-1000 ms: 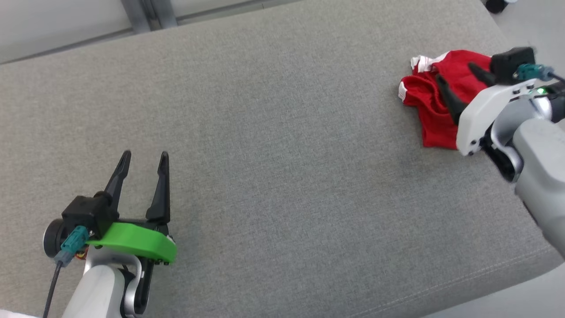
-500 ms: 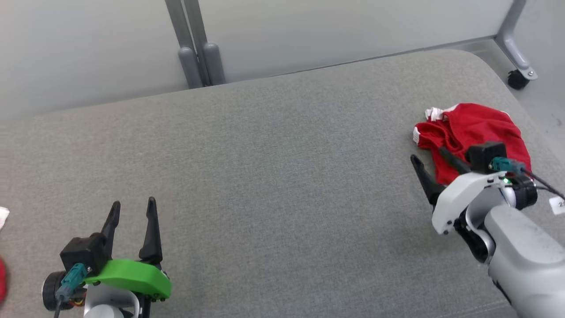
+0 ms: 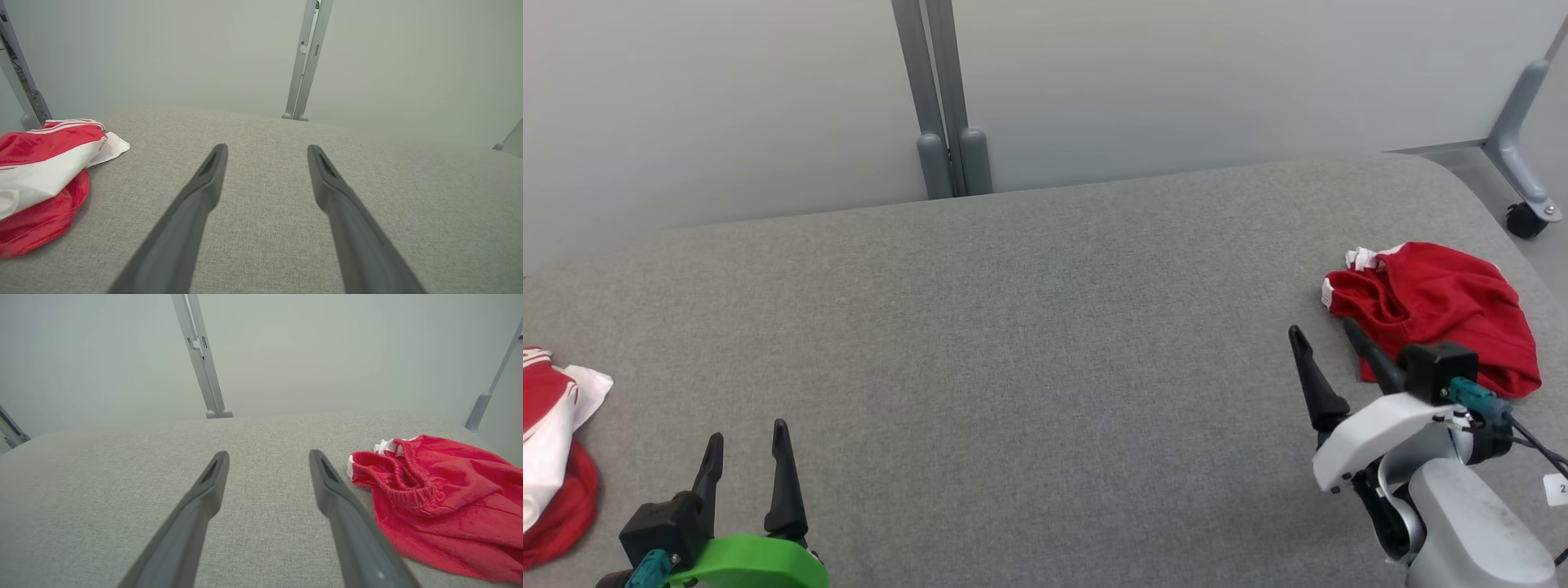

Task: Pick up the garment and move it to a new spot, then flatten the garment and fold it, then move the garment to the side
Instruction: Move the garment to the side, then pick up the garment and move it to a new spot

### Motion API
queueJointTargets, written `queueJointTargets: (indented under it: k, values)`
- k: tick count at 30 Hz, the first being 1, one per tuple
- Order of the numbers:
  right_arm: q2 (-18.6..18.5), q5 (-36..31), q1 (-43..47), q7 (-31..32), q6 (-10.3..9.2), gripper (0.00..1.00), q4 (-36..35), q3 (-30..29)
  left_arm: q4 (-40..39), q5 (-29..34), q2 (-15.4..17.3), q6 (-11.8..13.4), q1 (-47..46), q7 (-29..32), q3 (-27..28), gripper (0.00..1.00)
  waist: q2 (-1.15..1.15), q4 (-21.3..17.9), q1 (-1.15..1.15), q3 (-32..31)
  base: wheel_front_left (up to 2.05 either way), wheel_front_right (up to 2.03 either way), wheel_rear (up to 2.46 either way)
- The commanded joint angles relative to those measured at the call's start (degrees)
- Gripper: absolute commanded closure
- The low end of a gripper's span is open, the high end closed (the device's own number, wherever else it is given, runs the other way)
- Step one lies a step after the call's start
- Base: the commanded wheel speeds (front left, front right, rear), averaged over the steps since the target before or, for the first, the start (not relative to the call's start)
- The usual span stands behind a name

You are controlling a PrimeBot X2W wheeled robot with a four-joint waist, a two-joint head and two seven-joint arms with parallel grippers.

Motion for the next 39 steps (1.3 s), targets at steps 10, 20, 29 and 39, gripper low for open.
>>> queueJointTargets:
  k: [10,20,29,39]
  values:
    - [4.2,-6.1,10.6,-0.5,-0.04,0.00,-13.5,-6.6,-0.3,1.1,-0.9,-0.6,2.6,-1.2,1.2,0.00,0.00,1.0,0.00,-1.5,0.00,0.00,0.00]
    - [5.2,-7.9,12.5,-0.4,-0.03,0.00,-17.1,-8.5,-1.0,2.5,-1.4,-1.2,2.0,-1.2,1.8,0.00,0.00,0.9,0.00,-1.0,0.00,0.00,0.00]
    - [5.5,-8.4,12.2,0.4,-0.03,0.00,-17.5,-8.6,-1.1,3.6,-1.7,-1.8,1.4,-1.2,2.2,0.00,0.00,1.0,0.00,-0.5,0.00,0.00,0.00]
    - [5.7,-8.4,11.9,1.0,-0.03,0.00,-18.0,-8.4,-0.8,4.3,-2.0,-2.7,0.2,-1.2,2.3,0.00,0.00,2.7,0.00,0.5,0.00,0.00,0.00]
